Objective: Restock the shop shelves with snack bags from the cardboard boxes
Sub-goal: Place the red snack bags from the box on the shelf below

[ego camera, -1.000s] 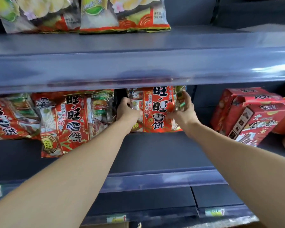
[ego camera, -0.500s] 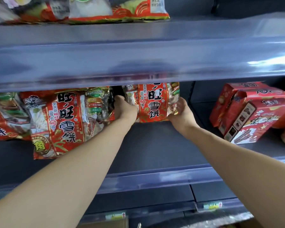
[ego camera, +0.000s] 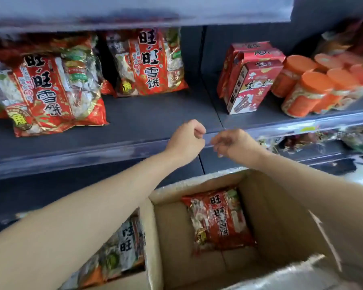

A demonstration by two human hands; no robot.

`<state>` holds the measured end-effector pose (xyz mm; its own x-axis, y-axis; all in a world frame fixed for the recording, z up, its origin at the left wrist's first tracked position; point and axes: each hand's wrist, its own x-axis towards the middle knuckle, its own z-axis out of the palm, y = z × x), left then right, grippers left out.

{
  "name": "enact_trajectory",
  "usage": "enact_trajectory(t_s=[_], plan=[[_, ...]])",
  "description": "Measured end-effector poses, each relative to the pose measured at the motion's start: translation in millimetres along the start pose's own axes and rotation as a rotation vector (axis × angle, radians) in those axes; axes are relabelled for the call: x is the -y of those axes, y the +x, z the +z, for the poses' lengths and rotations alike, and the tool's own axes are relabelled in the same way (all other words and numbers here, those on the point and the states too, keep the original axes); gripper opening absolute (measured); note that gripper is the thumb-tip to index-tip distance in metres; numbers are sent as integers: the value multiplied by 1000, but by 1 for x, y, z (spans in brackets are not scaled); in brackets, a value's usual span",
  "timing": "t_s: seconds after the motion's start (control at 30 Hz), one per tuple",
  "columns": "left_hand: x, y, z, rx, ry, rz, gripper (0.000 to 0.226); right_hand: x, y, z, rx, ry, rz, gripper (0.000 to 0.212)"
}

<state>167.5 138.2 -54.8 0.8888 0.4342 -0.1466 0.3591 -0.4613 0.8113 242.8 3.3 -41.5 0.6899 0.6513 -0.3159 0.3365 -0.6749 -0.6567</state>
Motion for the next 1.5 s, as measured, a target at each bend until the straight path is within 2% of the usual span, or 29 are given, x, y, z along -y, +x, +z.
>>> enact_trajectory(t_s=[0.13, 0.27, 0.3, 0.37, 0.4, 0.47, 0.53, 0.57, 0.7, 0.8, 1.03, 1.17, 1.27, 1.4, 1.47, 1.5], plan=[[15, -36, 68, 272, 63, -97, 15, -57, -25, 20, 106, -66, 118, 14], [58, -48, 128, 415, 48, -365, 11, -123, -21, 61, 166, -151, 281, 24], [69, -49, 139, 413, 59, -411, 4, -140, -20, 72, 186, -156, 324, 26], [96, -46, 162, 397, 54, -526, 27, -173, -17, 94, 221, -172, 411, 26], [107, -44, 172, 389, 46, -580, 28, -189, -14, 105, 240, -181, 452, 27], [128, -41, 189, 391, 45, -655, 11, -219, -7, 123, 269, -196, 515, 37], [153, -35, 209, 370, 11, -728, 36, -245, 2, 137, 295, -189, 543, 46], [160, -33, 217, 366, -24, -763, 41, -254, 6, 142, 296, -175, 561, 50], [191, -26, 244, 353, -69, -838, 49, -279, 26, 159, 191, 84, 697, 64], [204, -22, 253, 374, -136, -901, 56, -295, 39, 173, 202, 292, 767, 61], [207, -14, 256, 361, -288, -976, 62, -298, 46, 172, 194, 505, 800, 44], [178, -26, 238, 413, -239, -941, 63, -280, 27, 155, 215, 455, 804, 50], [146, -42, 214, 432, -176, -948, 65, -259, 6, 132, 260, 421, 790, 40], [96, -64, 179, 408, -160, -919, 47, -226, -24, 100, 270, 430, 759, 17], [75, -75, 164, 387, -152, -900, 34, -208, -39, 86, 249, 431, 744, 16], [65, -80, 157, 371, -153, -878, 35, -198, -48, 78, 250, 437, 742, 19]])
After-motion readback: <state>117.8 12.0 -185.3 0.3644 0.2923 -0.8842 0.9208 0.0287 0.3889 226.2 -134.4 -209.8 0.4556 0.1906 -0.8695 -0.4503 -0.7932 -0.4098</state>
